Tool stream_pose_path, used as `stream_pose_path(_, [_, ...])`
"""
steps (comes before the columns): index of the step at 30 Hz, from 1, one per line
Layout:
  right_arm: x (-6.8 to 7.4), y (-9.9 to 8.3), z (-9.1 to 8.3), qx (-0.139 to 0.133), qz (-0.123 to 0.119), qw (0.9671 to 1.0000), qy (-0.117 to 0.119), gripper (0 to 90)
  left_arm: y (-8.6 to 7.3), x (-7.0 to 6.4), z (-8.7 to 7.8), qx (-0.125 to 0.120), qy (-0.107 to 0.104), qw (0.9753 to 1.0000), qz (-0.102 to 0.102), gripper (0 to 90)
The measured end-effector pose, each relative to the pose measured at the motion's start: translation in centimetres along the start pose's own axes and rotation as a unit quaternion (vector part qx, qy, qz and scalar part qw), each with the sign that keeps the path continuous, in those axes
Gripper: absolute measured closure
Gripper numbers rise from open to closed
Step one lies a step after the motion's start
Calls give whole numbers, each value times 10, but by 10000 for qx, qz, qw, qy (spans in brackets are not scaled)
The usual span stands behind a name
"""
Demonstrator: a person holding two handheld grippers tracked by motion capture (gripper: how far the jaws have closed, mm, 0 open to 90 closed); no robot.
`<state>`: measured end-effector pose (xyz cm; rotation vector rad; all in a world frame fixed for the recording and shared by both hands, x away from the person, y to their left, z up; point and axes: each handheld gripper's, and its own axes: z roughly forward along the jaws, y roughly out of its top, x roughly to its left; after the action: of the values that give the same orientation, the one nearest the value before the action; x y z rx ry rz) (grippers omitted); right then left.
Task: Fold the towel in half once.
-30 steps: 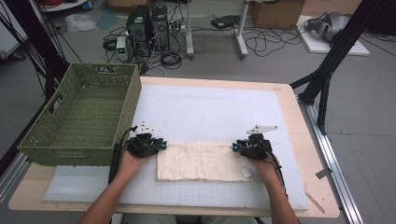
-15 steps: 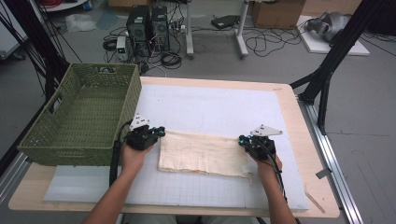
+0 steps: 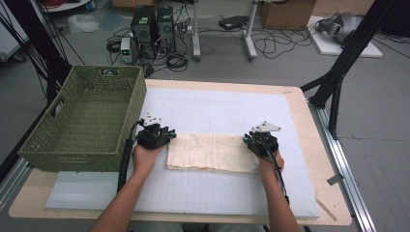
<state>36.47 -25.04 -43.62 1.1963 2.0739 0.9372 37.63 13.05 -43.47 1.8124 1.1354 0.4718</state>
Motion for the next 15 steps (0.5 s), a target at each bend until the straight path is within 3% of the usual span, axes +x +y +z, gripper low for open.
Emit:
stream_pose_path(3, [-3, 1, -7, -158, 144, 9998, 1, 456, 0, -2, -8, -39, -152, 9998, 134, 482])
stream_pose_path(5, [-5, 1, -13, -234, 203, 9995, 59, 378, -4, -4, -13, -97, -287, 9993, 196, 478])
stream_pose_path(7, [-5, 0, -20, -323, 187, 9991, 207, 366, -9, -7, -17, -106, -636, 9977, 199, 486])
stream_pose_path(8, [-4, -1, -24, -352, 163, 9989, 262, 376, -11, -9, -18, 20, -765, 9966, 300, 526])
stream_pose_path(10, [-1, -4, -31, -345, 70, 9983, 469, 419, -15, -15, -21, 20, -876, 9946, 547, 567])
stream_pose_path(15, [12, -16, -44, -210, -368, 9953, 867, 429, -25, -26, -25, 297, -972, 9921, 741, 628])
